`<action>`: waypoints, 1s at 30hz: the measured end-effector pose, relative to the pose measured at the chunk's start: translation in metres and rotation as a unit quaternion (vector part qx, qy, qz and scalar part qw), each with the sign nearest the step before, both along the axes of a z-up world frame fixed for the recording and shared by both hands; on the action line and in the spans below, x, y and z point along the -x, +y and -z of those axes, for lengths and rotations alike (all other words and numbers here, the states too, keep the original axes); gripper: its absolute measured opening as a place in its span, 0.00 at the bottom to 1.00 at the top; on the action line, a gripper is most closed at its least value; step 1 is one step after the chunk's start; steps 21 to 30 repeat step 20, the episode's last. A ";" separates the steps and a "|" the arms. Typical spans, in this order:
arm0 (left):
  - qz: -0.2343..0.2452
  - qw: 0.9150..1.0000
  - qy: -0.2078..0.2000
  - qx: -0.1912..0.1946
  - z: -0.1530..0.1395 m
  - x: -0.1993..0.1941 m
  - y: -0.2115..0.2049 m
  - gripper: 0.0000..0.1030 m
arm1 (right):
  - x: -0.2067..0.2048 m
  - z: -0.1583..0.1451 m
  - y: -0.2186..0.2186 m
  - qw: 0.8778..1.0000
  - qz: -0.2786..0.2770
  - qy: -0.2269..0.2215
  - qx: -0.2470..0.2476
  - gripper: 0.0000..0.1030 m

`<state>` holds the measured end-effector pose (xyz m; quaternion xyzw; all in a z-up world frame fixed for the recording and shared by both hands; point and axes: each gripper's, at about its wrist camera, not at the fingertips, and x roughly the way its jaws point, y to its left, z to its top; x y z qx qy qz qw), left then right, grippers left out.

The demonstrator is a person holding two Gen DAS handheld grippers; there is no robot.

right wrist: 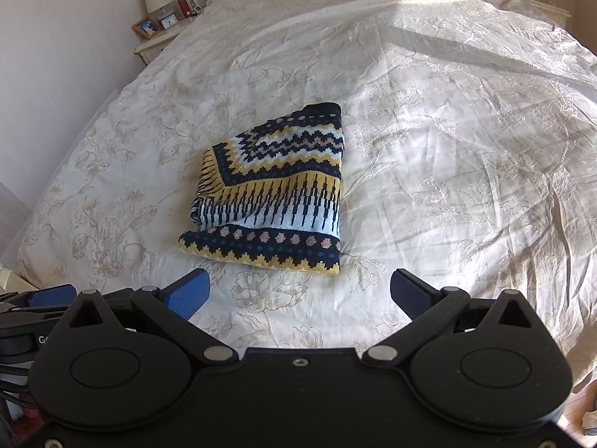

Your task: Fold small clothes

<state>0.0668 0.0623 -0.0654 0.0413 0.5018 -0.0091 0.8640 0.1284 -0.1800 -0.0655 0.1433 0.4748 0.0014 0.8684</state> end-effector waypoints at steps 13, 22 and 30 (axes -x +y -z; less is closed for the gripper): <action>-0.001 1.000 -0.004 0.001 0.000 -0.001 -0.001 0.84 | -0.004 0.003 0.000 1.000 0.000 0.005 -0.005 0.99; 0.001 1.000 -0.001 -0.001 0.003 -0.005 -0.005 0.84 | -0.007 0.007 -0.001 1.000 -0.002 0.010 -0.008 0.99; 0.001 1.000 -0.001 -0.001 0.003 -0.005 -0.005 0.84 | -0.007 0.007 -0.001 1.000 -0.002 0.010 -0.008 0.99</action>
